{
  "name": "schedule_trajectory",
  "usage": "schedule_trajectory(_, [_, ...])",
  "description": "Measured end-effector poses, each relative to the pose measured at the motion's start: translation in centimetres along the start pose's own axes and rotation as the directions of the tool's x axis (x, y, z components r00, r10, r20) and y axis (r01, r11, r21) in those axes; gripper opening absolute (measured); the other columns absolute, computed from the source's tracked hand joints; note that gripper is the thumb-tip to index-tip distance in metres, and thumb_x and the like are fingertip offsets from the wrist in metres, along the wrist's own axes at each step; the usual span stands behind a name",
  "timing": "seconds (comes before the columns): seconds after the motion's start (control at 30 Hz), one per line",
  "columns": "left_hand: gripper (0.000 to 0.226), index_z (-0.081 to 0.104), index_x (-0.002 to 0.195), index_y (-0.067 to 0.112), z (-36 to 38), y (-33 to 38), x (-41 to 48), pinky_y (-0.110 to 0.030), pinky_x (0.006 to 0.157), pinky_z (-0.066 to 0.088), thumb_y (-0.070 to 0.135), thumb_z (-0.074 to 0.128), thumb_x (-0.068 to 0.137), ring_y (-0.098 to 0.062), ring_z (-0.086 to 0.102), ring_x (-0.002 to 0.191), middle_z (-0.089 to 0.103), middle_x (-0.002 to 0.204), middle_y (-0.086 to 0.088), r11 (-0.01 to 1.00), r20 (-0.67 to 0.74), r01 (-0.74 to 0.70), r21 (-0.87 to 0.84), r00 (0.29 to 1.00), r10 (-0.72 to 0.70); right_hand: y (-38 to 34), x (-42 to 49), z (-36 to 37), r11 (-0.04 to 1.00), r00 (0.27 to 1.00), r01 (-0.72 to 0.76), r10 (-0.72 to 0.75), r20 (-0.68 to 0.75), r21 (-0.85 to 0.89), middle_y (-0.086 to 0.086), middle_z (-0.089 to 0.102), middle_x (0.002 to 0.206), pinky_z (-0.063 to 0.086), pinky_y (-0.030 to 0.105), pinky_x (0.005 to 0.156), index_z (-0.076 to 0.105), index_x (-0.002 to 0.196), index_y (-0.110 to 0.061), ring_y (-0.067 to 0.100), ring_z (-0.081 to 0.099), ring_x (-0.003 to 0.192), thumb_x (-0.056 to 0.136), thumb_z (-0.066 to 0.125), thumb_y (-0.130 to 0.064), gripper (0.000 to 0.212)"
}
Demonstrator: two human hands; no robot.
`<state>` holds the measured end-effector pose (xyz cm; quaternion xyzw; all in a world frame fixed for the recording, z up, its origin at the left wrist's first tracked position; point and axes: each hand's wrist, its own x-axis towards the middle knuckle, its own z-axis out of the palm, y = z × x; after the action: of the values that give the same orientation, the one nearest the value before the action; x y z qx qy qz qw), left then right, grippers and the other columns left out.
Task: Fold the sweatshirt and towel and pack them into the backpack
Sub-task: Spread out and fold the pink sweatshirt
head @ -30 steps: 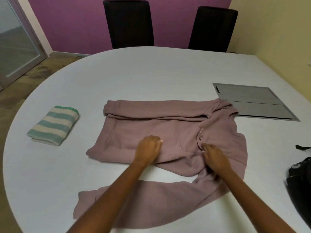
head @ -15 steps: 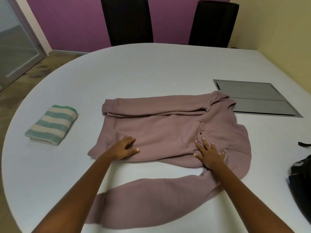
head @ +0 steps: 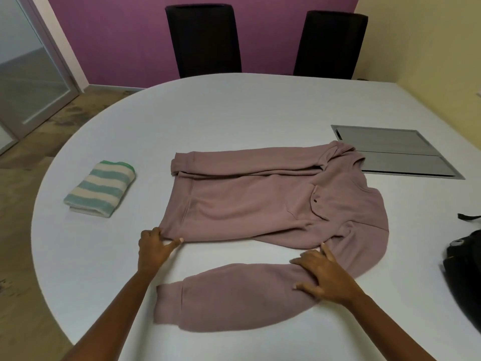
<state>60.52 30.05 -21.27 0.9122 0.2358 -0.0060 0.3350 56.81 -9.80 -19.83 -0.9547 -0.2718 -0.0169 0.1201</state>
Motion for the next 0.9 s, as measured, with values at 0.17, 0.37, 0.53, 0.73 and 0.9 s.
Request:
schedule_trajectory(0.17, [0.031,0.061,0.1,-0.014,-2.3,1.6,1.2,-0.038,0.095,0.036,0.01,0.07,0.08,-0.039,0.047,0.113,0.051,0.113,-0.03,0.964,-0.141,-0.174,-0.2,0.979,0.147,1.3,-0.8,-1.2,0.994,0.981,-0.036,0.016,-0.191,-0.104,-0.011,0.062,0.069,0.043,0.045,0.085,0.054,0.083,-0.032,0.005,0.044,0.076,0.081,0.042,-0.038,0.013])
schedule_trajectory(0.37, [0.023,0.057,0.104,-0.007,-5.3,4.8,1.4,-0.024,0.089,0.033,0.009,0.058,0.089,-0.029,0.047,0.113,0.049,0.115,-0.02,0.844,-0.266,-0.342,-0.414,0.932,0.247,4.8,-2.8,-5.6,0.912,0.867,-0.409,0.397,-0.302,0.023,0.014,0.067,0.085,0.047,0.051,0.074,0.065,0.091,-0.009,0.034,0.061,0.08,0.082,0.035,-0.037,0.042])
schedule_trajectory(0.53, [0.008,0.052,0.095,0.007,-5.4,5.4,0.6,-0.021,0.076,0.035,0.015,0.053,0.093,-0.016,0.046,0.096,0.049,0.101,-0.008,0.793,-0.321,-0.374,-0.481,0.917,0.238,4.9,-3.9,-10.4,0.81,0.702,-0.492,0.586,-0.404,0.319,0.017,0.061,0.1,0.03,0.027,0.077,0.059,0.1,0.003,0.032,0.051,0.092,0.083,0.025,-0.043,0.059])
schedule_trajectory(0.73, [0.021,0.052,0.096,0.0,-4.9,4.5,0.7,-0.028,0.06,0.037,0.021,0.048,0.096,-0.024,0.05,0.079,0.056,0.087,-0.013,0.857,-0.272,-0.292,-0.424,0.944,0.187,4.7,-2.9,-12.8,0.676,0.706,-0.338,0.642,-0.299,0.655,-0.022,0.06,0.079,0.038,0.002,0.071,0.058,0.08,-0.041,-0.006,0.051,0.076,0.096,0.041,-0.021,0.03])
schedule_trajectory(0.9, [0.035,0.057,0.102,-0.009,-4.5,1.8,2.9,-0.04,0.083,0.041,0.024,0.053,0.092,-0.04,0.056,0.1,0.061,0.106,-0.028,0.959,-0.076,0.069,-0.273,0.993,-0.093,4.1,-2.3,-15.0,0.398,0.781,-0.256,0.622,-0.055,0.881,-0.019,0.062,0.066,0.045,0.006,0.056,0.066,0.065,-0.033,-0.005,0.057,0.062,0.079,0.057,-0.029,0.017])
